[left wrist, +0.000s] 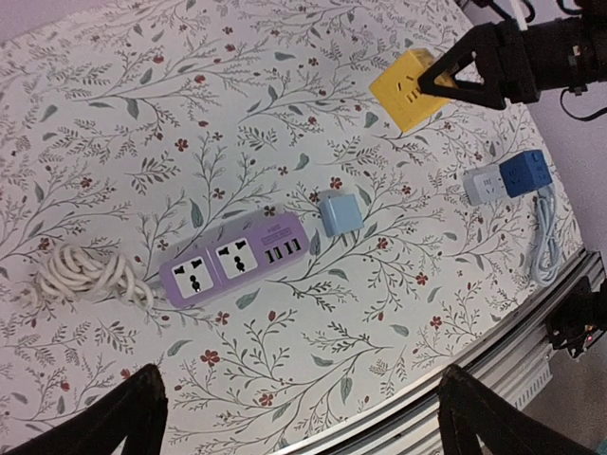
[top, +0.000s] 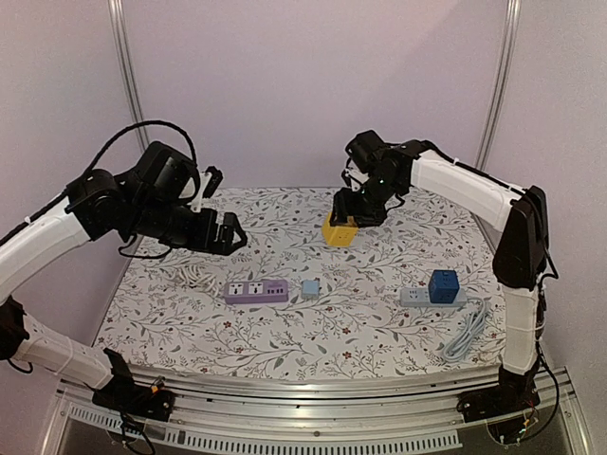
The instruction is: Insert the plug
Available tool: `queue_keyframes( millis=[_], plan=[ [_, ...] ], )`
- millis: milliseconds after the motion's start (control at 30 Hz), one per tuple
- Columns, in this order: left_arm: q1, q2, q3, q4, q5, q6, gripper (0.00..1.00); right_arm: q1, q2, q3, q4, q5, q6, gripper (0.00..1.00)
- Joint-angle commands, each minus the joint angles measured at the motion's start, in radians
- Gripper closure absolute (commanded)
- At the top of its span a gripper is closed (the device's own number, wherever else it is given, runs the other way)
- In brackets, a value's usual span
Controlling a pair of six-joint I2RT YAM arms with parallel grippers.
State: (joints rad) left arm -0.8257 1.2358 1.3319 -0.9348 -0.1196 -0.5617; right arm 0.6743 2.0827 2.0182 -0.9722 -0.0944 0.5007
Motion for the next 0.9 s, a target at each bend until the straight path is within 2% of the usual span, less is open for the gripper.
queue_keyframes(
  millis=[0, 133, 300, 400, 533, 667, 867],
  plan=[
    [0.022, -0.012, 0.039, 0.026, -0.048, 0.115, 0.00, 0.007, -0.093, -0.043, 0.029, -0.079, 0.169, 0.73],
    [0.023, -0.024, 0.034, 0.082, 0.010, 0.215, 0.00, 0.008, -0.167, -0.118, 0.078, -0.094, 0.269, 0.73],
    [0.023, -0.083, -0.040, 0.249, 0.090, 0.343, 0.00, 0.003, -0.236, -0.165, 0.074, -0.097, 0.362, 0.73],
    [0.025, -0.078, -0.053, 0.308, 0.094, 0.347, 0.00, -0.003, -0.274, -0.216, 0.118, -0.141, 0.423, 0.73],
    [0.025, -0.023, -0.005, 0.296, 0.098, 0.333, 0.00, -0.008, -0.334, -0.309, 0.228, -0.188, 0.541, 0.74],
    [0.025, -0.002, 0.037, 0.306, 0.094, 0.295, 0.00, -0.014, -0.368, -0.356, 0.270, -0.209, 0.623, 0.74],
    [0.024, -0.027, -0.020, 0.436, 0.180, 0.353, 0.00, -0.018, -0.370, -0.406, 0.344, -0.271, 0.692, 0.74]
  ],
)
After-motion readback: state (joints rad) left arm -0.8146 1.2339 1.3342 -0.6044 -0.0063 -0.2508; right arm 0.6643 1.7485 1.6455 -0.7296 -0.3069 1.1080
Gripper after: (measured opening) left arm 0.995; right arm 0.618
